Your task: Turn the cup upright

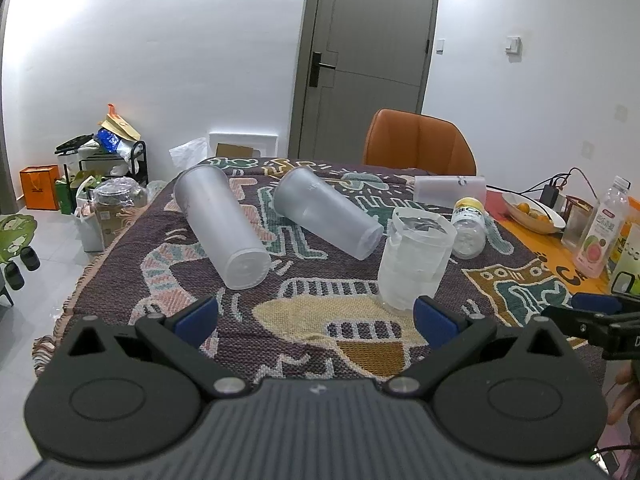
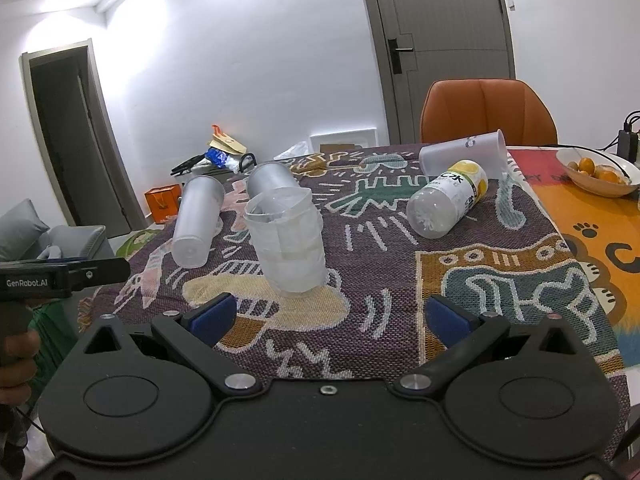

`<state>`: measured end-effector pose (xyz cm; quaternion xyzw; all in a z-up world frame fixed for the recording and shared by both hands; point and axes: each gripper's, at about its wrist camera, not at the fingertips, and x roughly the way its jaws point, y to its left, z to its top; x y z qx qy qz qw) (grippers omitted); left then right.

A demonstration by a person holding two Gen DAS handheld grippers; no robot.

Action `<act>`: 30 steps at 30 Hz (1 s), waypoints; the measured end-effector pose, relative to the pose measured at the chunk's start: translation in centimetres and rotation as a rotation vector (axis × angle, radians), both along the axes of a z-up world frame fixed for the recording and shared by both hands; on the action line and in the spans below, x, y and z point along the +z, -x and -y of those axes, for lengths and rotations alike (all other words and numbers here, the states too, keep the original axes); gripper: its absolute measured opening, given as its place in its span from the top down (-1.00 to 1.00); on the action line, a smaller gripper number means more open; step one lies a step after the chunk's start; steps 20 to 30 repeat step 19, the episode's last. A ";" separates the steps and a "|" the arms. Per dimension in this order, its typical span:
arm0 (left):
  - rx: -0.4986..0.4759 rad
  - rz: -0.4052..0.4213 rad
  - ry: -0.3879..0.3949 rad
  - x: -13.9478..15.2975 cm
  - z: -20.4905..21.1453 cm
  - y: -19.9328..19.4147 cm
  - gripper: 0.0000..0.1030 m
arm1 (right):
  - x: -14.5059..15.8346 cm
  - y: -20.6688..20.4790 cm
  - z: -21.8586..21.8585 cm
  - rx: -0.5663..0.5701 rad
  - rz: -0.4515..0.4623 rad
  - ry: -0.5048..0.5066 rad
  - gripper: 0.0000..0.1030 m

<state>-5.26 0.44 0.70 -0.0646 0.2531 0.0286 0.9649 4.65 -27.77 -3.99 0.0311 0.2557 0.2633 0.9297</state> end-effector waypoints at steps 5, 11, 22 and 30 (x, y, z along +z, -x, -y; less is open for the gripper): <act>0.000 0.000 0.001 0.0 0.0 0.0 -1.00 | -0.1 0.0 -0.1 0.003 -0.001 0.002 -1.00; -0.008 -0.003 0.000 -0.1 0.1 0.0 -1.00 | -0.2 -0.1 -0.1 0.006 -0.007 0.003 -1.00; -0.020 0.005 -0.001 0.2 0.2 0.3 -1.00 | -0.2 0.0 -0.2 0.007 -0.008 0.007 -1.00; -0.020 0.005 -0.001 0.2 0.2 0.3 -1.00 | -0.2 0.0 -0.2 0.007 -0.008 0.007 -1.00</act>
